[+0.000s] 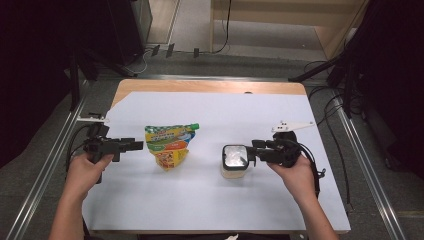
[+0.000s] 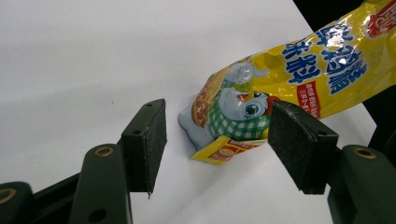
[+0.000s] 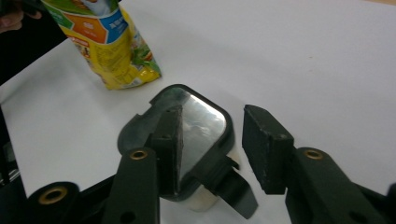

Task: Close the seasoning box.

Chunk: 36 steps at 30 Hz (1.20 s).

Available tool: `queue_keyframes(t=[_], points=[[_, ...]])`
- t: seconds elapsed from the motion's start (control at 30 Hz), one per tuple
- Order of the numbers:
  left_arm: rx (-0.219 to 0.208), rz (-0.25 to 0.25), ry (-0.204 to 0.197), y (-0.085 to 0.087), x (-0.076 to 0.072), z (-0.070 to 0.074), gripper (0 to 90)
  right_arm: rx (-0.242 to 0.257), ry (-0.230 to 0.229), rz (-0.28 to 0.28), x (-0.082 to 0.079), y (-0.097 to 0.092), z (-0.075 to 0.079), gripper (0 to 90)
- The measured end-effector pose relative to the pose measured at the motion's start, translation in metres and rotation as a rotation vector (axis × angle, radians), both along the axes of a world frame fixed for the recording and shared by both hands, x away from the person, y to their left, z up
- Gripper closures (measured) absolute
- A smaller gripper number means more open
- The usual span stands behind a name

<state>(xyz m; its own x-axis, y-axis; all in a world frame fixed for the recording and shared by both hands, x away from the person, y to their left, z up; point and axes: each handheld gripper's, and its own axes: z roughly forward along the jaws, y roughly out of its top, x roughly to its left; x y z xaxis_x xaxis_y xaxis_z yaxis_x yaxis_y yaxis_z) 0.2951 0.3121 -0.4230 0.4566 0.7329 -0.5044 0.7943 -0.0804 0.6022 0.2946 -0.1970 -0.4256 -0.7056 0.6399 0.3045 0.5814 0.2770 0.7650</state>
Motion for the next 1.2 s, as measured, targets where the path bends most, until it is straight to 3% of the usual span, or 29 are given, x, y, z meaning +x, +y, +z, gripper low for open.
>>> queue_keyframes(t=[0.27, 0.37, 0.63, 0.73, 0.97, 1.2], points=[[-0.003, -0.008, 0.003, -0.002, 0.001, 0.000, 38.1, 0.001, -0.027, -0.070, 0.006, -0.024, -0.005, 45.9], [-0.003, -0.008, 0.003, -0.002, 0.001, -0.001, 38.2, 0.000, -0.052, -0.081, 0.007, -0.033, -0.005, 46.0], [0.002, -0.003, 0.002, -0.002, 0.001, -0.002, 38.2, 0.026, -0.052, -0.120, 0.010, -0.050, -0.011, 42.5], [0.005, -0.001, 0.000, -0.001, 0.002, -0.003, 38.2, 0.015, -0.066, -0.137, 0.011, -0.057, -0.015, 41.5], [0.010, 0.002, 0.000, -0.001, 0.002, -0.004, 38.1, -0.020, -0.065, -0.173, 0.015, -0.068, -0.030, 38.0], [0.013, 0.007, 0.004, 0.000, 0.003, -0.006, 37.7, -0.020, -0.037, -0.193, 0.018, -0.075, -0.039, 38.6]])
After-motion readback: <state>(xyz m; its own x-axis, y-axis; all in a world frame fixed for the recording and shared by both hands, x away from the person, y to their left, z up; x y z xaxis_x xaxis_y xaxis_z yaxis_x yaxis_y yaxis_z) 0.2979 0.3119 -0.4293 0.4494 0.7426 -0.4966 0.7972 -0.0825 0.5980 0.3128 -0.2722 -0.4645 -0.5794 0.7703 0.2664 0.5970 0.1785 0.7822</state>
